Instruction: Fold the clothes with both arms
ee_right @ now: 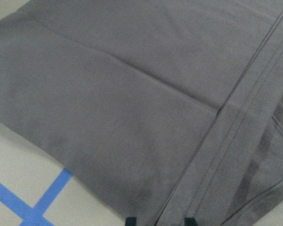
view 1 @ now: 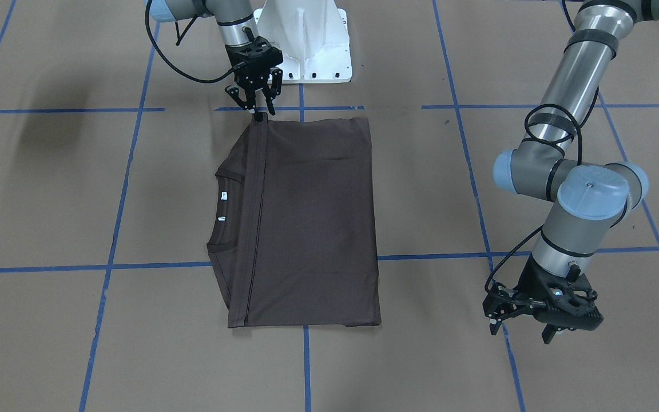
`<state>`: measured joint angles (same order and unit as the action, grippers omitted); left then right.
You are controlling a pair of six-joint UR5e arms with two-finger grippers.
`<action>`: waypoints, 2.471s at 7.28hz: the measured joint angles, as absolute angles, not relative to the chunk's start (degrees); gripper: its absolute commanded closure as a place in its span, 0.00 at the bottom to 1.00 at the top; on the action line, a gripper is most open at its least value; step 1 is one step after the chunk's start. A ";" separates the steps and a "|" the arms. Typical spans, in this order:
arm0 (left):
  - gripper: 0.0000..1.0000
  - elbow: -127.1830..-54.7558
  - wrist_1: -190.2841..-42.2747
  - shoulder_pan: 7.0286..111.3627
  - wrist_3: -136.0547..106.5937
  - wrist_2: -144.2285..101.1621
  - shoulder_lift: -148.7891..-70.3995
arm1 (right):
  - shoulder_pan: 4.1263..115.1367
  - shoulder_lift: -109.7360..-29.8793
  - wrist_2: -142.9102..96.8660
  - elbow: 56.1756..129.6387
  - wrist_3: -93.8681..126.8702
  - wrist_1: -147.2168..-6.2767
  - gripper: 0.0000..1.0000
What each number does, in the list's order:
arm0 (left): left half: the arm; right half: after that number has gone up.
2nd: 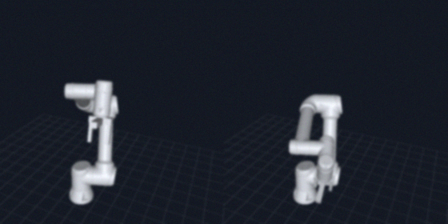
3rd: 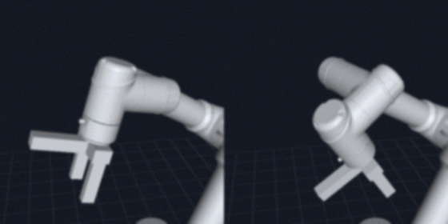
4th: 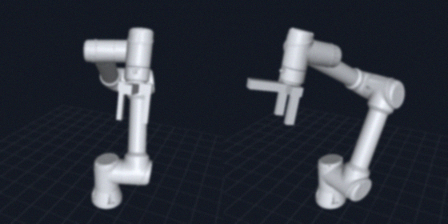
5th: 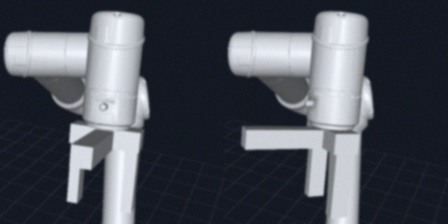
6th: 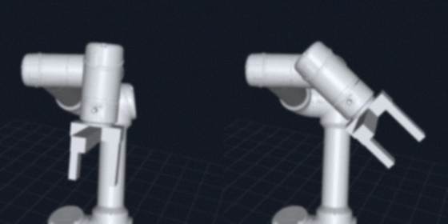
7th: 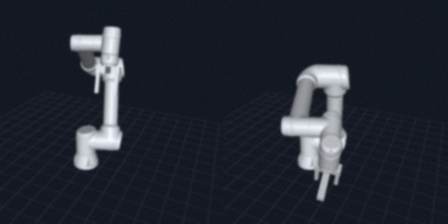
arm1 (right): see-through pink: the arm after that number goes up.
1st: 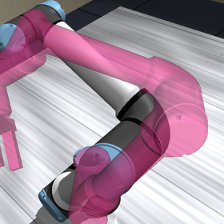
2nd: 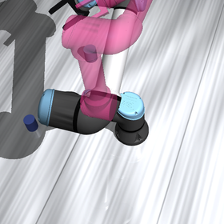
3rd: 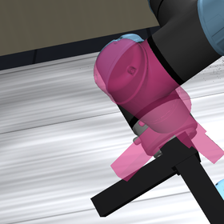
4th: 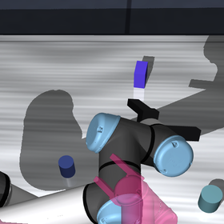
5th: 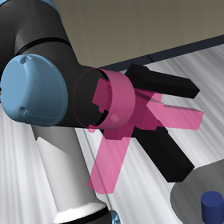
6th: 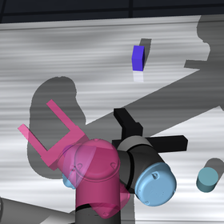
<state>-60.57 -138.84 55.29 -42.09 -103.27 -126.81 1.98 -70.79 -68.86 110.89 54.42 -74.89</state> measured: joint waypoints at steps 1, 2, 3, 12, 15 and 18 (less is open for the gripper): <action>0.00 -60.60 -138.86 55.29 -42.10 -103.27 -126.70 | 2.07 -70.83 -68.70 110.96 54.46 -75.02 1.00; 0.00 -60.63 -138.87 55.25 -42.08 -103.27 -126.62 | 2.40 -70.93 -68.33 111.10 54.48 -75.10 1.00; 0.00 -60.63 -138.87 55.23 -42.04 -103.27 -126.59 | 2.90 -71.01 -68.12 111.49 54.49 -75.13 1.00; 0.00 -60.56 -139.66 54.26 -42.10 -103.27 -126.48 | -2.12 -83.01 -60.66 117.28 75.10 -74.99 0.30; 0.00 -60.93 -139.70 54.23 -42.18 -103.27 -126.48 | -2.37 -82.95 -60.76 119.13 75.84 -74.52 0.00; 0.00 -66.01 -139.28 51.74 -48.54 -103.55 -125.34 | 6.09 -82.66 -71.59 123.20 74.62 -74.45 0.00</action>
